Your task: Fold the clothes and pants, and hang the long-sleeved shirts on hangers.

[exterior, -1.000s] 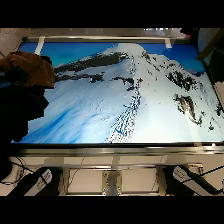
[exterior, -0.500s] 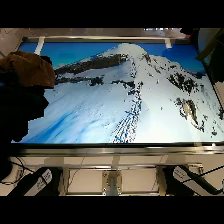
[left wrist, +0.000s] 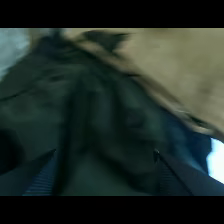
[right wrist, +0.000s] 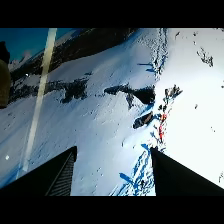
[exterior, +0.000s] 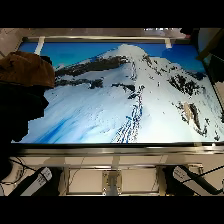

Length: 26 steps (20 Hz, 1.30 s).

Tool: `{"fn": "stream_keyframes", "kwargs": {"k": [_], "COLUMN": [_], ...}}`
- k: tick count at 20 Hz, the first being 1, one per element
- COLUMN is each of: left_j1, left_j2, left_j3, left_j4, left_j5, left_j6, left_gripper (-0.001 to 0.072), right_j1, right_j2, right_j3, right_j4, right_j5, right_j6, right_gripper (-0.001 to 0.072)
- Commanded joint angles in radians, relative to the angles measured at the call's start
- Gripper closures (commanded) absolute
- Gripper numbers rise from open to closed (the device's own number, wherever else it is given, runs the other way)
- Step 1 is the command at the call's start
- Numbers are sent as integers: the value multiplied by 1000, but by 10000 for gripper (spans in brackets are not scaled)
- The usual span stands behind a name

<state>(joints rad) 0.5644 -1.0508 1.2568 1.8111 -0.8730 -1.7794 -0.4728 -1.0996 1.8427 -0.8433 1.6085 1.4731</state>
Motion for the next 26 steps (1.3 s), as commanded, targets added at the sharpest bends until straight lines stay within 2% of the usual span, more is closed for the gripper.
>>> {"fn": "stream_keyframes", "kwargs": {"k": [1, 4, 13, 16, 17, 18, 19, 20, 24, 26], "left_j1": [189, 269, 283, 283, 283, 283, 283, 283, 275, 260], "left_j2": [-37, -83, -218, -275, -282, -284, -283, -282, -181, -68], "left_j3": [0, 0, 0, 0, 0, 0, 0, 0, 0, 0], "left_j4": [-154, -306, -325, -409, -440, -465, -481, -480, -485, -569], "left_j5": [31, 130, 205, 232, 267, 303, 333, 336, 275, 299], "left_j6": [-43, -43, -44, -43, -43, -43, -42, -38, -39, -39], "left_gripper": [6, 6, 7, 8, 55, 280, 633, 699, 700, 700], "right_j1": [1, 1, 1, 1, 1, 1, 1, 1, 1, 0], "right_j2": [-1, 0, 0, 0, 0, 0, 0, 0, 3, 3], "right_j3": [0, 0, 0, 0, 0, 0, 0, 0, 2, 23], "right_j4": [0, 2, 6, 16, 24, 37, 52, 64, 95, 94], "right_j5": [21, 22, 23, 22, 22, 23, 23, 23, 58, 134], "right_j6": [-2, -2, 10, 24, 38, 38, 38, 38, 63, 61], "right_gripper": [186, 186, 187, 186, 187, 186, 187, 187, 187, 187]}}
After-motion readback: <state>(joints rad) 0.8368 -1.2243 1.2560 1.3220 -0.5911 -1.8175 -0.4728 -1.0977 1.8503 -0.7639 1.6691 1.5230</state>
